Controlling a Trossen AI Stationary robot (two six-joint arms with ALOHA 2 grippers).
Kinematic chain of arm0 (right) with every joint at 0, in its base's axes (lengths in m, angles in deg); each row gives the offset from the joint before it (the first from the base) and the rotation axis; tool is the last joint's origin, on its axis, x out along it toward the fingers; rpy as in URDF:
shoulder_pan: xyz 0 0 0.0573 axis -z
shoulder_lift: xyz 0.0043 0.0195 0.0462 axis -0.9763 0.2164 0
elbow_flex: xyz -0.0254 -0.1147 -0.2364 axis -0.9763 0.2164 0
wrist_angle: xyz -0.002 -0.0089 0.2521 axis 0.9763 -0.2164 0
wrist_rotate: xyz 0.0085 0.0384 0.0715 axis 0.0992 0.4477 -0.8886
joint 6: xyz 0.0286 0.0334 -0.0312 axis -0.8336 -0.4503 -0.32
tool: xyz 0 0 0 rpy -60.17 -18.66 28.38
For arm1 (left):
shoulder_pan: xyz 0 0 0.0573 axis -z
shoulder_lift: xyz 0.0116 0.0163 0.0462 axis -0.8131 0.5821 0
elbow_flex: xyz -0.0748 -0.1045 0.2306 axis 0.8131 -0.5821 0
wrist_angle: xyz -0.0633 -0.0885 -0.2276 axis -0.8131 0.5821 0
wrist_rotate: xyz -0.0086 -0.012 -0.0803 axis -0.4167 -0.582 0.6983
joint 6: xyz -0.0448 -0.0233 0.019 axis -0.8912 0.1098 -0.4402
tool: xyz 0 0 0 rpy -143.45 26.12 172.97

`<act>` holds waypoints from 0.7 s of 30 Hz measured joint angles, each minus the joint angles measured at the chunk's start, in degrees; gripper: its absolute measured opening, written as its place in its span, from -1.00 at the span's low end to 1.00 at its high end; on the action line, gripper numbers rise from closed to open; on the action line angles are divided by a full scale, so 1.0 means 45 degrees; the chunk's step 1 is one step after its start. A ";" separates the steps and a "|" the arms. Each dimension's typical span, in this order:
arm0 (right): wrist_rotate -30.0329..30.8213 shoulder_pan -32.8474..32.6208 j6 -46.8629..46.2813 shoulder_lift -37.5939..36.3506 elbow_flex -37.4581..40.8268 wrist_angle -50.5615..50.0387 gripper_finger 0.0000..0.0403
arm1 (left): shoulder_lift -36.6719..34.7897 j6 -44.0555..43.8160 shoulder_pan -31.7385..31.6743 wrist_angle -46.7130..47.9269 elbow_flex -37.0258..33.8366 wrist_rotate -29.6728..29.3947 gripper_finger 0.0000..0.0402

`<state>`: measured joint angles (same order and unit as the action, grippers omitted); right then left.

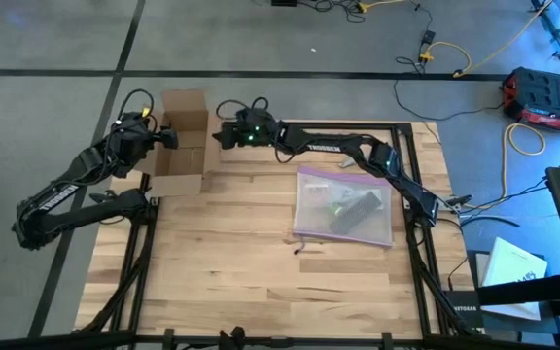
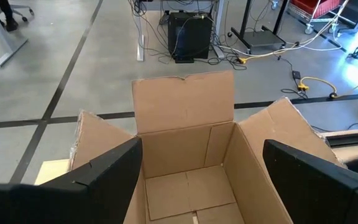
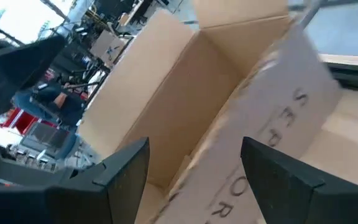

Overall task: Unpack boxes
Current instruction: Break down the cardboard box using a cutter until it is fully flat

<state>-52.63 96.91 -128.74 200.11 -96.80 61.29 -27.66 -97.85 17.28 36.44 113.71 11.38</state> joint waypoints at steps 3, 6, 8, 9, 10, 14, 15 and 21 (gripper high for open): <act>-0.0041 -0.0224 0.0124 0.0041 0.0000 0.0147 0.20 | 0.0000 0.0000 0.0000 0.0010 0.0000 0.0005 0.59; -0.0114 -0.0403 0.0169 0.0171 0.0001 0.0111 0.14 | 0.0000 0.0000 0.0000 0.0020 0.0000 0.0004 0.59; -0.0044 -0.0579 0.0178 0.0191 0.0010 0.0068 0.02 | 0.0000 0.0000 0.0000 0.0029 0.0000 0.0005 0.59; -0.0021 -0.0701 0.0225 0.0191 0.0010 0.0093 -0.06 | 0.0000 0.0000 0.0000 0.0038 0.0000 0.0005 0.59; -0.0009 -0.0772 0.0333 0.0188 0.0007 0.0156 -0.15 | 0.0000 0.0000 0.0000 0.0047 0.0000 0.0005 0.59; -0.0085 -0.0911 0.0744 0.0186 0.0011 0.0152 -0.61 | 0.0000 0.0000 0.0000 0.0086 0.0000 0.0008 0.59; -0.0129 -0.0905 0.0947 0.0186 0.0019 0.0285 -0.75 | 0.0000 0.0008 0.0000 0.0133 0.0000 0.0058 0.59; 0.0010 -0.0796 0.1900 -0.0164 0.0019 0.0708 -0.98 | -0.0157 -0.0314 0.0000 -0.0498 0.0000 0.1981 0.59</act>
<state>-52.58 93.33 -120.19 199.37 -96.71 64.48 -28.36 -99.26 17.28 34.20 113.71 20.30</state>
